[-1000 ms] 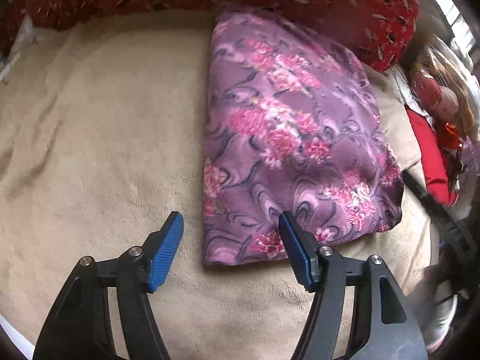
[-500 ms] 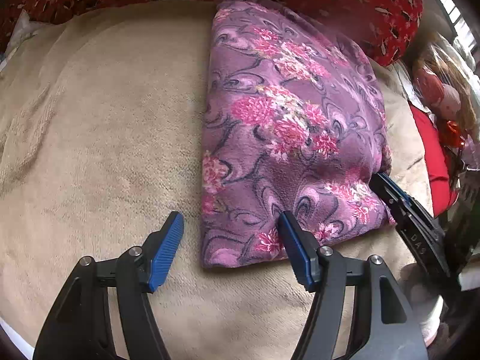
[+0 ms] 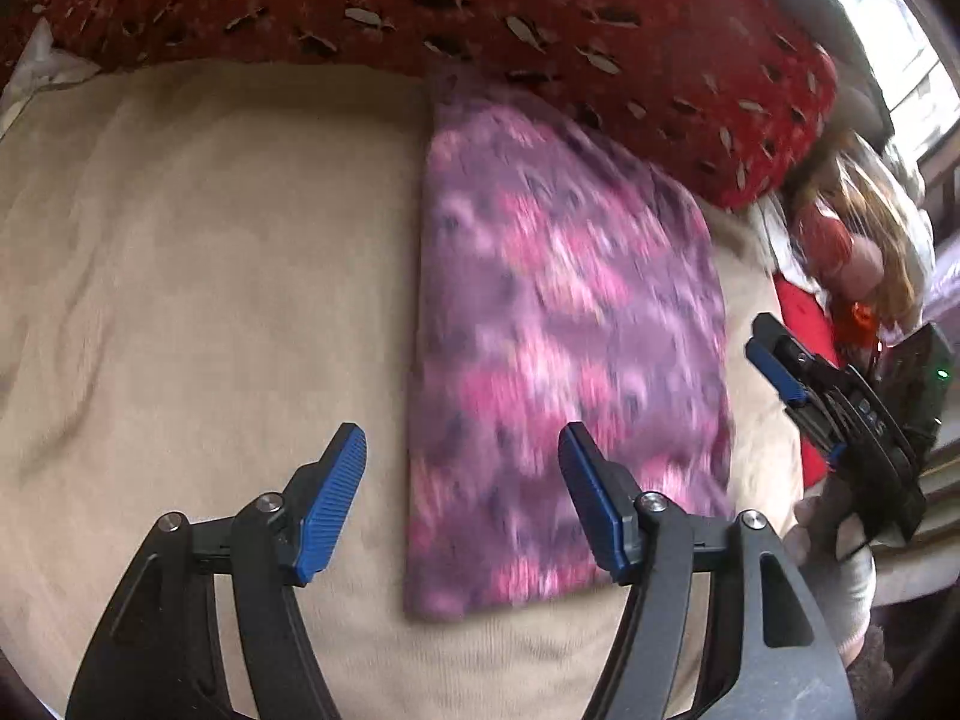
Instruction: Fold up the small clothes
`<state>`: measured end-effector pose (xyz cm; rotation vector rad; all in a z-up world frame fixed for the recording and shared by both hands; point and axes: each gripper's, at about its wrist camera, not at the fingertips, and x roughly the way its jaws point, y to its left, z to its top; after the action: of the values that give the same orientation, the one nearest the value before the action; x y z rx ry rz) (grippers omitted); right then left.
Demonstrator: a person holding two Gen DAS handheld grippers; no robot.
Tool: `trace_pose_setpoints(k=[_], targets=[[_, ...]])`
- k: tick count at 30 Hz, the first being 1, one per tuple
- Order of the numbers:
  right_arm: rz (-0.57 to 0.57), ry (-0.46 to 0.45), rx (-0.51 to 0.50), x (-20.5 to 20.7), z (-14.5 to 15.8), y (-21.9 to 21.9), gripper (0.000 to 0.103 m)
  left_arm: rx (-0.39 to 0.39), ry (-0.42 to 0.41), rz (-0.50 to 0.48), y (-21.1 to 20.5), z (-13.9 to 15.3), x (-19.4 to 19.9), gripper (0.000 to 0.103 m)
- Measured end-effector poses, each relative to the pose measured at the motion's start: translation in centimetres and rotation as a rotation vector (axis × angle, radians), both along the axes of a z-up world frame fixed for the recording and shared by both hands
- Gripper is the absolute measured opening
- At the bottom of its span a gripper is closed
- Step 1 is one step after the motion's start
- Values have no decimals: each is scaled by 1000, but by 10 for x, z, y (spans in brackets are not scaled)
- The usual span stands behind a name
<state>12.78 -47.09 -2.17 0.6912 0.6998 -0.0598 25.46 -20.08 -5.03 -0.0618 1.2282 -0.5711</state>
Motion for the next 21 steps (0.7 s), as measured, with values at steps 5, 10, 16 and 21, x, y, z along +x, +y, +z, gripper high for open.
trace_pose_setpoints(k=[5,10,16,21], targets=[[-38,88,77,59,-19,-19,50,-56,80,34,-17,-2,49,66],[-29,13,49,87,-13,-22,19,-64,99,49,-27,-19,67,66],[-71,183,24,105,-53,-42,7,-106,198,79,-24,-40,79,72],[-31,86,3,74,-27,-33,17,-151,195,82,-4,-27,74,72]])
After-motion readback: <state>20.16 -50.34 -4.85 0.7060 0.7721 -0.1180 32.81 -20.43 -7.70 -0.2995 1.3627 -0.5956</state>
